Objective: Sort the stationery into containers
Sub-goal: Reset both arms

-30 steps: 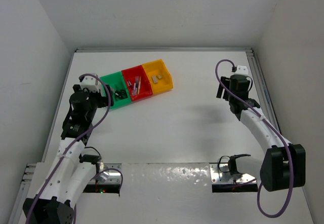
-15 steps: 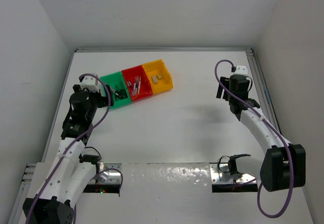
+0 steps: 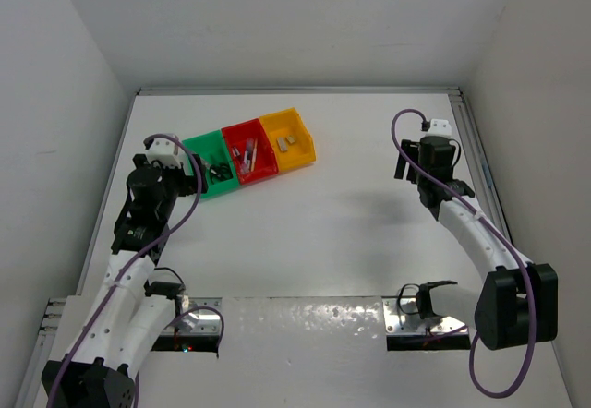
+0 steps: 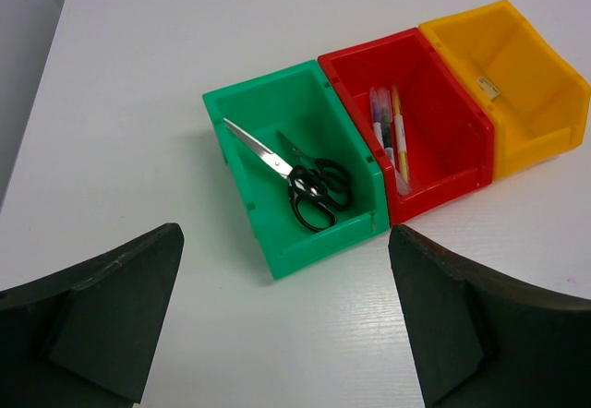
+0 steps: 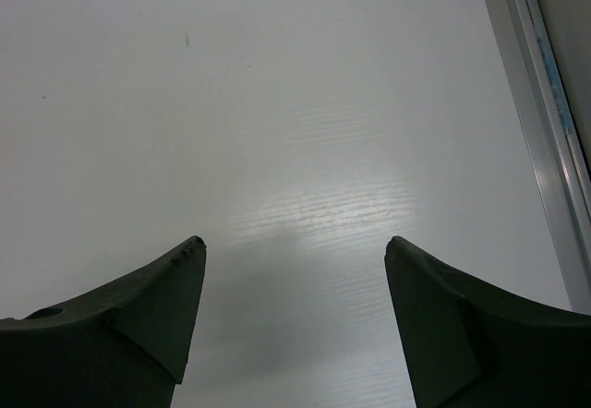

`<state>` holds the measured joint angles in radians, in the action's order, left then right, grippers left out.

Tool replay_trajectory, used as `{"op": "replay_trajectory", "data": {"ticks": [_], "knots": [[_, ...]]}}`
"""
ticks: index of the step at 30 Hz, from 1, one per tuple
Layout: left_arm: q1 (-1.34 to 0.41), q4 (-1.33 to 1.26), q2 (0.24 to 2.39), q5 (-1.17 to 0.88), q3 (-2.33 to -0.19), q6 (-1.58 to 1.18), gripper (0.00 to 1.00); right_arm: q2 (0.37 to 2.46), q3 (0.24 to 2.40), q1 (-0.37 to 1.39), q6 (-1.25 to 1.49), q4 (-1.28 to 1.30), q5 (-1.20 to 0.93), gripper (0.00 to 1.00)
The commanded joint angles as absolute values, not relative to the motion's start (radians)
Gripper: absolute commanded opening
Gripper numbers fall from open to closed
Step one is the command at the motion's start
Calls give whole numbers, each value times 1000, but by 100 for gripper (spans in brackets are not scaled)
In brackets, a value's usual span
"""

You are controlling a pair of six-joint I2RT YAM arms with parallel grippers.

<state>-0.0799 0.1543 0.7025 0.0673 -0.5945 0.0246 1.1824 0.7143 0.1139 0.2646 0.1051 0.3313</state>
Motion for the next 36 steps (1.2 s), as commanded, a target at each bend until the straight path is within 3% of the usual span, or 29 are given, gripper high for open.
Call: {"op": "replay_trajectory", "data": {"ticks": [1,16,21,36], "knots": [[-91,120,699,72,-595,18,92,1164,733,118,258,61,325,77],[-92,120,701,71,-589,17,92,1167,732,118,262,64,324,78],[-91,120,703,69,-588,17,92,1169,730,118,282,48,324,90],[-91,121,701,69,-583,11,92,1121,649,120,341,-67,361,92]]}}
